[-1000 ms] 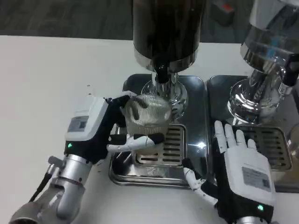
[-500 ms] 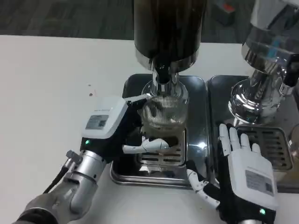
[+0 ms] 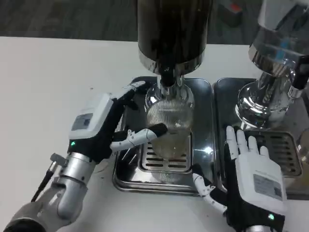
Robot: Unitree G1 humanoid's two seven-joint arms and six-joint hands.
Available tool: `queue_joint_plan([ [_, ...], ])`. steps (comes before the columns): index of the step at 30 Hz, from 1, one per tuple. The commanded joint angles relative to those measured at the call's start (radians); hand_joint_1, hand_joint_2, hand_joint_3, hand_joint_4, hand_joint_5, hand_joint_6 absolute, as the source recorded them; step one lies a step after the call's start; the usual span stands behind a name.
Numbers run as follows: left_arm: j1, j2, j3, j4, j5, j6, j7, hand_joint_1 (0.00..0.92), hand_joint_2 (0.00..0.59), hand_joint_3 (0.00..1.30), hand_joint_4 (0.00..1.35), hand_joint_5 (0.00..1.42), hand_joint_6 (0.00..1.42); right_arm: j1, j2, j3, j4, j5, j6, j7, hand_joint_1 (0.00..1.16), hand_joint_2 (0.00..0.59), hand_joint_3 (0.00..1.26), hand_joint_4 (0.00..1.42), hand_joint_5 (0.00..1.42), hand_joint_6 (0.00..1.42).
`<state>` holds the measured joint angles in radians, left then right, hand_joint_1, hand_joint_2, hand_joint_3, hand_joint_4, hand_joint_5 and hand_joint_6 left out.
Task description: Grasp the cup under the faucet to collect the drink, then remove the cup.
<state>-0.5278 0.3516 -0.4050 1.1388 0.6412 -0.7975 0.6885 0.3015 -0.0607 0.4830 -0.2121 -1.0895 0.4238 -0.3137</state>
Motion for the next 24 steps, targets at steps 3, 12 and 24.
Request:
queue_joint_plan([
  [3,0.120,0.077,0.122,-0.161,-0.138,-0.090,-0.086,0.000,0.015,0.12,0.07,0.32,0.20,-0.020,-0.031,-0.013,-0.009,0.005,-0.009,0.026,0.34,0.358,0.00,0.00,0.00,0.00],
  [12,0.198,0.090,0.225,-0.364,-0.443,-0.112,-0.484,0.000,0.042,0.00,0.00,0.06,0.00,-0.042,-0.058,-0.028,-0.003,0.023,-0.027,0.049,0.33,0.361,0.00,0.00,0.00,0.00],
  [24,0.210,0.044,0.265,-0.598,-0.772,-0.087,-0.961,0.000,0.059,0.00,0.00,0.06,0.01,-0.060,-0.063,-0.042,0.011,0.041,-0.038,0.044,0.29,0.364,0.00,0.00,0.00,0.00],
])
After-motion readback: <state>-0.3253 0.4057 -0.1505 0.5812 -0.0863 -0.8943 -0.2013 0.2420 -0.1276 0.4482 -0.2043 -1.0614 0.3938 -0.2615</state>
